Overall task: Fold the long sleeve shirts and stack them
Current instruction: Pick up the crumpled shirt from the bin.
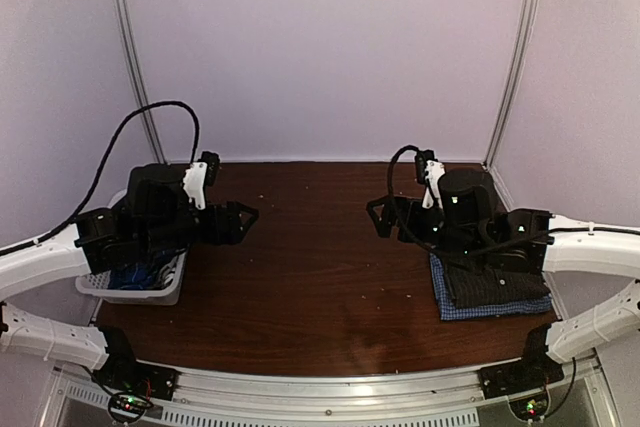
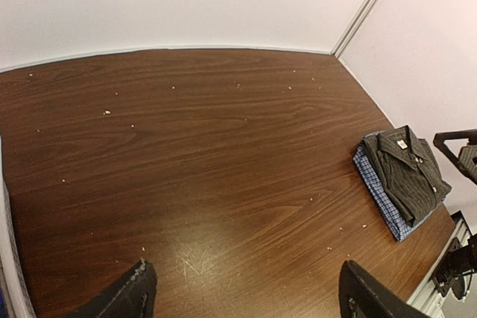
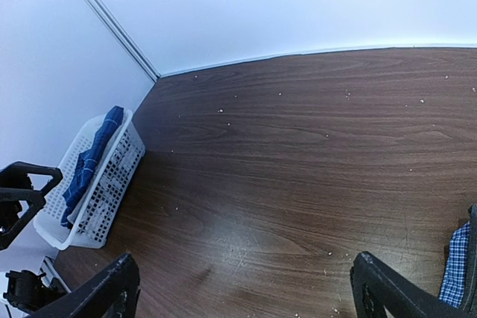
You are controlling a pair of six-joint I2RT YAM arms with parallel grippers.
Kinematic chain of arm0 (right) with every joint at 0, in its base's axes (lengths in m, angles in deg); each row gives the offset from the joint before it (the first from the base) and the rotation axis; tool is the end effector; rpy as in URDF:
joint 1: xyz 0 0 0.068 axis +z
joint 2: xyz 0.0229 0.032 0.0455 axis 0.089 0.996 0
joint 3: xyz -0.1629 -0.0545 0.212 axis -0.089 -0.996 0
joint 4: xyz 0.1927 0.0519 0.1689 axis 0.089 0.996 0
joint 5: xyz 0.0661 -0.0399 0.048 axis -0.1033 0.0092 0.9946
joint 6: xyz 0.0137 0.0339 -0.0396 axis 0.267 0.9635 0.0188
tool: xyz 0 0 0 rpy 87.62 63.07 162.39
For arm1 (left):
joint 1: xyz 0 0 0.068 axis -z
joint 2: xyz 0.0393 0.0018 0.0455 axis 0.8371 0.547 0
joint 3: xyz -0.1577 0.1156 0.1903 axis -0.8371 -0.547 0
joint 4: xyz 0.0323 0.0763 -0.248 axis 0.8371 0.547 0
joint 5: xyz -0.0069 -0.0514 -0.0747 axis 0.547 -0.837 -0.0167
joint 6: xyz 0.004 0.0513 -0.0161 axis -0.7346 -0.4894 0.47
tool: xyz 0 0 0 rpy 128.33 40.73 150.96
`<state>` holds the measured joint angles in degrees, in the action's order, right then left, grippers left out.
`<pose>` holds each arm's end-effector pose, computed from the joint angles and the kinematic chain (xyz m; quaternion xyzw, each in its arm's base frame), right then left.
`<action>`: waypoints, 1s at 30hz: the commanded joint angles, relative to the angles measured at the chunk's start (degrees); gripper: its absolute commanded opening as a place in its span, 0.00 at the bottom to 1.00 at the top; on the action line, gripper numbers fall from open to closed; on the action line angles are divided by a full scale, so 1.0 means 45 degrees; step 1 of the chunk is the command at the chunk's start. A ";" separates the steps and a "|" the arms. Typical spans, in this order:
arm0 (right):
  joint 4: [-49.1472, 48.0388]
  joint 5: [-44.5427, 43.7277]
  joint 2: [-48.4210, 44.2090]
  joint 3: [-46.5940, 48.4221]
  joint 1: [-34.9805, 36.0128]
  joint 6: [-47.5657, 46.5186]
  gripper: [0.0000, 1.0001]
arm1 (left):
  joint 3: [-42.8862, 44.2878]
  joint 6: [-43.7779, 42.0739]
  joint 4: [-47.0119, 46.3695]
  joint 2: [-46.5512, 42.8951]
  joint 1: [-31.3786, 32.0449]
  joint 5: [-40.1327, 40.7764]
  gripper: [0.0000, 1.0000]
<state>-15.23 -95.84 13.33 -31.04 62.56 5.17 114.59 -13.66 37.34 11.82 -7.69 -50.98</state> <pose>0.1520 0.2199 0.3033 -0.0633 0.8276 0.3235 0.4542 0.1557 -0.1698 0.3001 0.0524 0.8419 -0.2961 0.4481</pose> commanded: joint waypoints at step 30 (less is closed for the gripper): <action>0.0017 -0.0021 -0.0219 0.0077 -0.0052 -0.0367 1.00 | -0.0075 0.0779 0.4484 -0.0640 -0.7818 0.0232 0.98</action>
<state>-15.19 -96.49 12.59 -31.04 62.56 4.45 116.38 -9.35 57.79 7.73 -36.26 -43.61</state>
